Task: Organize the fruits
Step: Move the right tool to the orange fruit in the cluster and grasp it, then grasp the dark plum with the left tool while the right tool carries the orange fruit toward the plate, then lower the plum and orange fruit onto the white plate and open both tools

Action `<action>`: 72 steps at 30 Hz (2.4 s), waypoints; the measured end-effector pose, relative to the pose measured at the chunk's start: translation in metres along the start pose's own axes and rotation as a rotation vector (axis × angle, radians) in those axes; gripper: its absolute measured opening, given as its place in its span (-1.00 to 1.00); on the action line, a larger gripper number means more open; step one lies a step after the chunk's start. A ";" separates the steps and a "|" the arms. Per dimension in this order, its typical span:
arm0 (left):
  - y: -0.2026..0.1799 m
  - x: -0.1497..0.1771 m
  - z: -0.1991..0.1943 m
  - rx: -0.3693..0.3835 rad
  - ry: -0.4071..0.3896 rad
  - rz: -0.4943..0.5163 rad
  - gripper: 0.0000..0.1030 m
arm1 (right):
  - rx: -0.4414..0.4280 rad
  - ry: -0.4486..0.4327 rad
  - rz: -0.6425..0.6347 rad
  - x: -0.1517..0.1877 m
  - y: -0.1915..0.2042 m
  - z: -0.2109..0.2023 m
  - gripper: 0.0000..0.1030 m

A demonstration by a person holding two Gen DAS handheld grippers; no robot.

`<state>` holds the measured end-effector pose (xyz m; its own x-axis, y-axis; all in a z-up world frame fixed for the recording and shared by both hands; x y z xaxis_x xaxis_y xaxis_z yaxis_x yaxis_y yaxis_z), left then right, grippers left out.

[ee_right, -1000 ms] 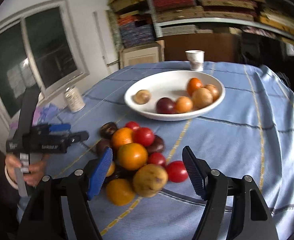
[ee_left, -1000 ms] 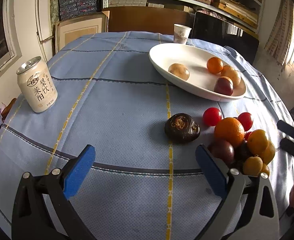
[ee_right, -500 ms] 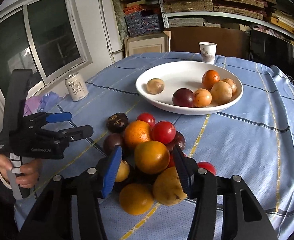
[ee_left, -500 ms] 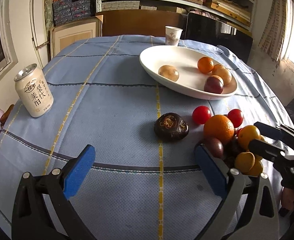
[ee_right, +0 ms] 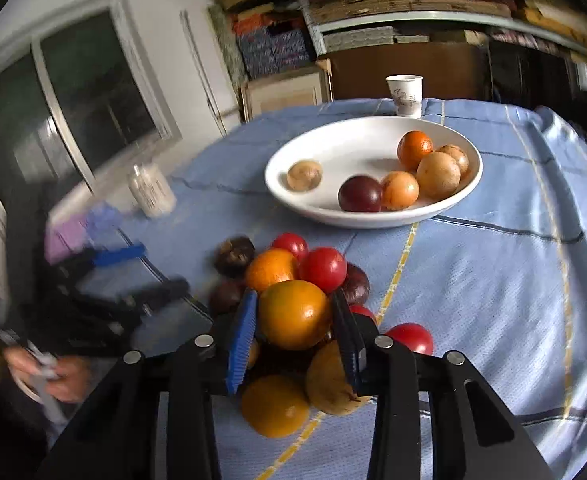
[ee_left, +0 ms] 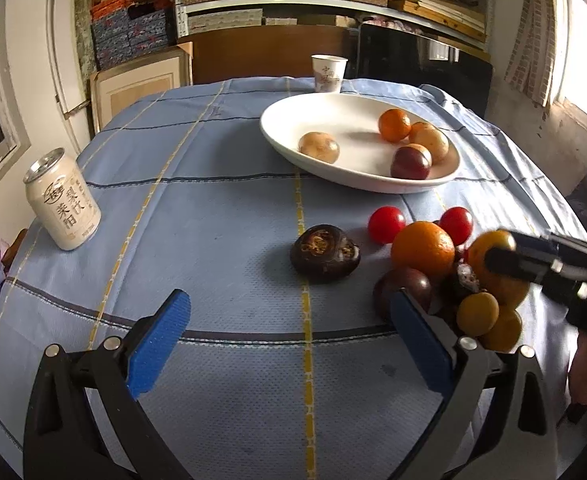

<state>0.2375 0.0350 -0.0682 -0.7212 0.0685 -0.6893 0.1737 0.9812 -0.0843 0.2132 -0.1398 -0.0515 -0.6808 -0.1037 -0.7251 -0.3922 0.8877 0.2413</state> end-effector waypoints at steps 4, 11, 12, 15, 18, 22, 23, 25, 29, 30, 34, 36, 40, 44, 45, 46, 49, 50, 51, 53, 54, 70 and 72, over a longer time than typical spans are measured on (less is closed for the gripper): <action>-0.008 0.000 0.000 0.152 0.013 -0.021 0.91 | 0.011 -0.031 0.041 -0.005 -0.010 -0.009 -0.25; -0.025 -0.006 0.011 0.203 0.032 -0.019 0.41 | -0.004 -0.045 0.039 -0.006 -0.008 -0.016 -0.25; -0.027 -0.006 0.013 0.208 0.038 -0.018 0.32 | -0.007 -0.049 0.037 -0.006 -0.007 -0.018 -0.25; -0.035 -0.005 0.019 0.225 0.060 -0.005 0.26 | -0.010 -0.054 0.038 -0.007 -0.007 -0.021 -0.25; -0.037 -0.006 0.023 0.237 0.071 -0.018 0.26 | -0.014 -0.051 0.049 -0.008 -0.008 -0.021 -0.25; -0.035 -0.006 0.032 0.255 0.106 -0.054 0.08 | -0.019 -0.055 0.055 -0.008 -0.009 -0.023 -0.25; -0.034 -0.005 0.034 0.261 0.115 -0.063 0.04 | -0.022 -0.056 0.057 -0.008 -0.009 -0.024 -0.25; -0.033 -0.005 0.038 0.268 0.128 -0.080 -0.04 | -0.032 -0.055 0.063 -0.008 -0.009 -0.024 -0.25; -0.031 -0.005 0.040 0.282 0.135 -0.101 -0.12 | -0.025 -0.055 0.058 -0.008 -0.009 -0.025 -0.25; -0.032 -0.004 0.041 0.288 0.136 -0.101 -0.22 | -0.026 -0.055 0.059 -0.008 -0.009 -0.025 -0.25; -0.037 -0.004 0.040 0.284 0.134 -0.082 -0.32 | -0.020 -0.058 0.060 -0.008 -0.009 -0.025 -0.25; -0.036 -0.004 0.040 0.286 0.134 -0.086 -0.33 | -0.015 -0.057 0.062 -0.008 -0.010 -0.024 -0.25; -0.032 -0.003 0.035 0.287 0.124 -0.105 -0.33 | -0.001 -0.056 0.064 -0.007 -0.012 -0.023 -0.25; -0.033 -0.004 0.022 0.276 0.076 -0.092 -0.33 | -0.004 -0.064 0.052 -0.007 -0.010 -0.023 -0.25; -0.034 -0.005 0.018 0.273 0.060 -0.083 -0.33 | -0.008 -0.072 0.051 -0.008 -0.010 -0.023 -0.25; -0.035 -0.008 0.012 0.268 0.033 -0.071 -0.33 | -0.013 -0.076 0.055 -0.009 -0.011 -0.024 -0.25; -0.034 -0.026 0.002 0.278 -0.007 -0.055 -0.33 | -0.044 -0.083 0.107 -0.022 -0.019 -0.022 -0.25; -0.034 -0.035 0.000 0.285 -0.015 -0.053 -0.33 | -0.052 -0.090 0.126 -0.030 -0.023 -0.020 -0.25; -0.033 -0.043 0.000 0.289 -0.025 -0.051 -0.33 | -0.055 -0.098 0.133 -0.036 -0.024 -0.018 -0.25; -0.032 -0.066 0.005 0.285 -0.044 -0.042 -0.33 | -0.041 -0.113 0.147 -0.053 -0.031 -0.010 -0.25; -0.031 -0.080 0.012 0.287 -0.047 -0.045 -0.33 | -0.024 -0.115 0.150 -0.062 -0.035 -0.003 -0.25; -0.027 -0.135 0.061 0.162 -0.057 -0.027 0.68 | 0.071 -0.128 0.147 -0.099 -0.059 0.036 -0.02; -0.021 -0.132 0.037 0.169 -0.106 -0.040 0.78 | 0.058 -0.147 0.128 -0.097 -0.055 0.019 -0.01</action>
<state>0.3534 -0.0008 -0.0020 -0.6567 0.0024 -0.7542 0.2630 0.9379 -0.2261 0.3123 -0.1705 -0.0071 -0.6239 0.0747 -0.7779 -0.2686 0.9143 0.3032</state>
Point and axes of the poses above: each gripper's, at about its wrist camera, not at the fingertips, and z roughly the way its jaws point, y to its left, x to its underside, the point moved 3 cm from there along z, roughly the way its jaws point, and after that the axes turned 6 degrees about x, right-handed, at the moved point
